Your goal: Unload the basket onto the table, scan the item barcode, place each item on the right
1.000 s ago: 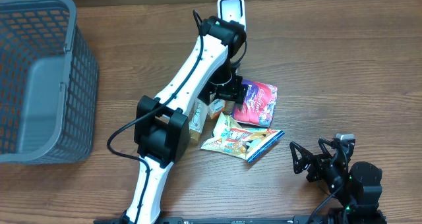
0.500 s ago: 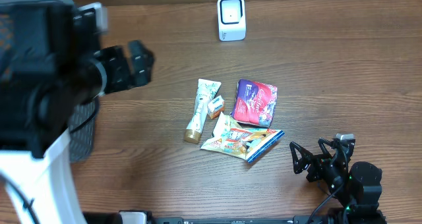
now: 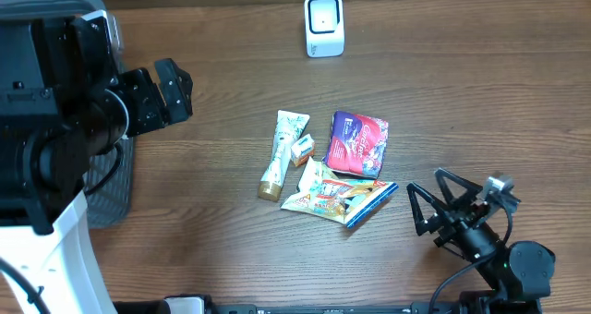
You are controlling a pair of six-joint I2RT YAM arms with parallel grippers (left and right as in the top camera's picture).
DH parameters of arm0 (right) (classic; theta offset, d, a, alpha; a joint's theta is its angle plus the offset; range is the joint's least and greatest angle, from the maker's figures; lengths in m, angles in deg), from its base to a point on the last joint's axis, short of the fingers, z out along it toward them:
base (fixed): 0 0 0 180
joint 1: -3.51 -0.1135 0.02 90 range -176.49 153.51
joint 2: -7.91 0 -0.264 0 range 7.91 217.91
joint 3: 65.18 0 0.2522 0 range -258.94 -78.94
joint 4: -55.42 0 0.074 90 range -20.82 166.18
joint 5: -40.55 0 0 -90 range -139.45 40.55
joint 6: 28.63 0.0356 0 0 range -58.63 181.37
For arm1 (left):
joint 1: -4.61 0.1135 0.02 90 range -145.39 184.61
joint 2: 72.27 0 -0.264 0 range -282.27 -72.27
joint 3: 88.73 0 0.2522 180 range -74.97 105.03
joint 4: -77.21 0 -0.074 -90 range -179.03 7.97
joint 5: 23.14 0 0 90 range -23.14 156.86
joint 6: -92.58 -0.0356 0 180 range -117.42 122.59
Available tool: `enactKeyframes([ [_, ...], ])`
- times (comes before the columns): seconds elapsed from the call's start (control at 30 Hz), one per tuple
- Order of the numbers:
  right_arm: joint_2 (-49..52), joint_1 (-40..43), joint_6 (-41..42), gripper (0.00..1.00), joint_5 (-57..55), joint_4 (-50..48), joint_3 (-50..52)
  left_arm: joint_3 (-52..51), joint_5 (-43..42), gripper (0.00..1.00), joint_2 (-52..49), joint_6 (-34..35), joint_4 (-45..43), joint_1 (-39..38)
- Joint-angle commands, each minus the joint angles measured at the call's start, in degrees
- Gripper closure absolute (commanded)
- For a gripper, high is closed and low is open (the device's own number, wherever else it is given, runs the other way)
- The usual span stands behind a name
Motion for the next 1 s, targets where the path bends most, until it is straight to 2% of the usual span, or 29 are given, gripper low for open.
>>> enactKeyframes([
  [0.0,-0.3,-0.2,8.7,0.00,5.0,-8.3,-0.5,-0.3,0.8,0.01,-0.5,-0.5,-0.1,0.3],
  [0.1,1.0,-0.2,5.9,0.00,7.3,-15.1,-2.7,-0.3,0.8,0.00,-0.5,-0.5,-0.1,0.3],
  [0.17,4.3,-0.2,2.5,0.00,7.3,-10.2,-7.5,-0.3,0.8,0.00,-0.5,-0.5,-0.1,0.3],
  [0.27,14.4,-0.2,-8.2,0.00,7.5,5.6,-19.5,-0.3,0.8,0.00,-0.5,-0.5,-0.1,0.3],
  [0.37,30.3,-0.2,-20.6,0.00,7.2,26.1,-36.2,-0.3,0.8,0.00,-0.5,-0.5,-0.1,0.3],
  [0.47,45.8,-0.2,-26.7,0.00,6.6,44.0,-52.7,-0.3,0.8,0.00,-0.5,-0.5,-0.1,0.3],
  [0.5,53.2,-0.2,-26.8,0.00,6.7,50.3,-60.2,-0.3,0.8,0.00,-0.5,-0.5,-0.1,0.3],
  [0.57,62.0,-0.2,-26.3,0.00,11.0,55.7,-68.0,-0.3,0.8,0.00,-0.5,-0.5,-0.1,0.3],
  [0.67,70.6,-0.2,-25.9,0.00,18.4,55.6,-72.2,-0.3,0.8,0.00,-0.5,-0.5,-0.1,0.3],
  [0.73,73.9,-0.4,-23.5,0.00,18.7,53.9,-72.1,-0.3,0.8,0.00,-0.5,-0.5,-0.1,0.3],
  [0.77,76.6,-1.0,-23.5,0.14,16.4,53.7,-72.1,-0.3,0.8,0.00,-0.5,-0.5,-0.1,0.3],
  [0.8,78.0,-1.6,-23.3,0.19,13.8,54.1,-72.1,-0.3,0.8,0.00,-0.5,-0.5,-0.1,0.3],
  [0.87,83.4,-4.9,-17.2,0.20,0.2,56.2,-71.6,-0.3,0.8,0.00,-0.5,-0.5,-0.1,0.3],
  [0.97,89.0,-9.0,-13.9,0.20,-5.5,55.8,-70.0,-0.3,0.8,0.00,-0.5,-0.5,-0.1,0.3],
])
